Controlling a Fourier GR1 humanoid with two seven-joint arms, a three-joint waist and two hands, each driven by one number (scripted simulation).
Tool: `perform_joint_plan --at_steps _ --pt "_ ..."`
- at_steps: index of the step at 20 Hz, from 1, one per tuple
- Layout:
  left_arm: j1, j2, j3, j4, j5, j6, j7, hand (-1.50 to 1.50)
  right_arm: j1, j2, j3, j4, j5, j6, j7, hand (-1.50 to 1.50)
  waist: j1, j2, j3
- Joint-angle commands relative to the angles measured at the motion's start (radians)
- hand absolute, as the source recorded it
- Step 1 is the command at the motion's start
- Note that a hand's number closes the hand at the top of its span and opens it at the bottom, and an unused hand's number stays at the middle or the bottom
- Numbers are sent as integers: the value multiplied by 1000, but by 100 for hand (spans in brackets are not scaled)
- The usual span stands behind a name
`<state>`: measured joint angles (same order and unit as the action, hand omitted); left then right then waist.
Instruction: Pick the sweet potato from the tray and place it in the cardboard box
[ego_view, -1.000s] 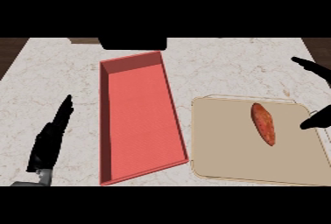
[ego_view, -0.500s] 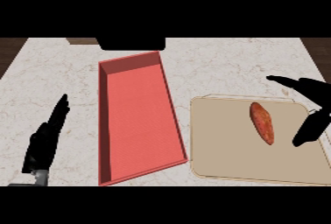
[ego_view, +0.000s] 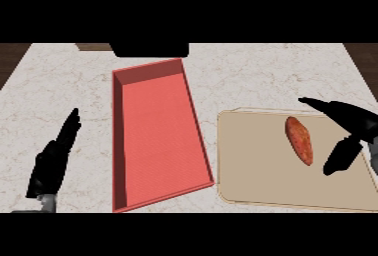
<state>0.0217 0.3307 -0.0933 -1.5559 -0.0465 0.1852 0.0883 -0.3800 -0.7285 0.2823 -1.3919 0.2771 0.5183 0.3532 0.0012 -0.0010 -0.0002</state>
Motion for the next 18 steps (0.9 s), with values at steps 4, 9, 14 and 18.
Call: perform_joint_plan --at_steps 4,9,14,18 --pt "-13 -34 35 22 -39 -29 -14 0 -37 96 -53 76 125 67 5 -150 4 1 0" --pt "6 -48 53 -34 -40 -57 37 0 57 165 -66 9 202 24 -8 -150 2 0 0" --pt "-57 -87 77 99 -84 -62 -37 0 66 175 -134 47 264 38 -94 -150 -1 1 0" --pt "-16 -84 64 -85 -94 -73 98 0 18 187 -147 139 308 55 -151 -150 5 1 1"
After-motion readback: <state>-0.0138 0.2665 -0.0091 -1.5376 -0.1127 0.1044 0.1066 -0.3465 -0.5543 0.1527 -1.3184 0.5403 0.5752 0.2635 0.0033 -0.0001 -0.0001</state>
